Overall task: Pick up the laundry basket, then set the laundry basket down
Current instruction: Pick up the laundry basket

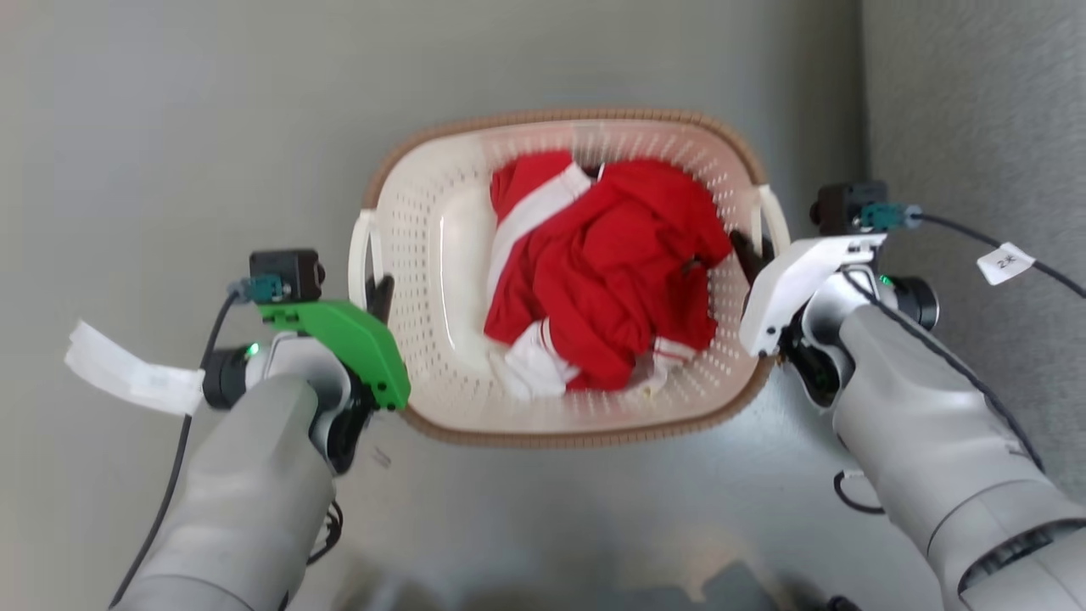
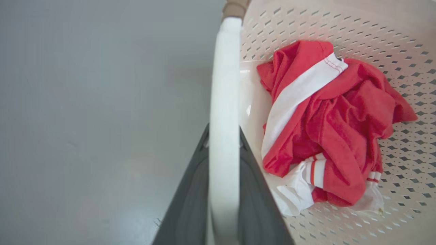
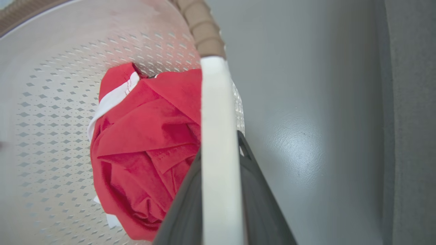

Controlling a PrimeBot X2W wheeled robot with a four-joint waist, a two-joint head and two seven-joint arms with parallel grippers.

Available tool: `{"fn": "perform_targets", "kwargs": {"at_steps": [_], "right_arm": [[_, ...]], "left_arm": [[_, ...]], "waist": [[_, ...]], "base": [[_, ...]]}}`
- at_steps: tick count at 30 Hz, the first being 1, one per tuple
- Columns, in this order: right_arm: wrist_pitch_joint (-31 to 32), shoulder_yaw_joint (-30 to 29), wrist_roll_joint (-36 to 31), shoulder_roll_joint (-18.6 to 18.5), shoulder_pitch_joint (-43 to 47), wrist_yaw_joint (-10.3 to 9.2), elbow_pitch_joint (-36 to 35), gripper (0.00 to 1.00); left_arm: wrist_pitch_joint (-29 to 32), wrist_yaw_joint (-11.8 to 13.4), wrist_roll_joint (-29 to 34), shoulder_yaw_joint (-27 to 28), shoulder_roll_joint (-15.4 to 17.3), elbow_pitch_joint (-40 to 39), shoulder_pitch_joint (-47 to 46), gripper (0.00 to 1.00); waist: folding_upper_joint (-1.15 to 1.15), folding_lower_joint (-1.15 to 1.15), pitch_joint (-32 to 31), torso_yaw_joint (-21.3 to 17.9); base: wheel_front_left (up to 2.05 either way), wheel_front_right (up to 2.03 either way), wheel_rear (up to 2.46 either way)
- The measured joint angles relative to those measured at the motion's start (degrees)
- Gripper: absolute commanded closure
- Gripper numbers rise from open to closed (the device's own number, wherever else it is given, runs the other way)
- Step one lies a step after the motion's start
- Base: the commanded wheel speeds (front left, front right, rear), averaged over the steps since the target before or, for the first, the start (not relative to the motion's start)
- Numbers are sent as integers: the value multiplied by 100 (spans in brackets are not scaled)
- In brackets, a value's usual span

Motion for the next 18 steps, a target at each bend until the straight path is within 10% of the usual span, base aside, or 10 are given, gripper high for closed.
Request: {"fn": "perform_targets", "kwargs": {"at_steps": [18], "right_arm": [[1077,723,909,-4,689,-34,-127,100]], "left_arm": [[524,-10,-514,-134,-20,421,756,100]], "waist": [[0,0,-1476,-47]], "base": [[0,0,0]]}}
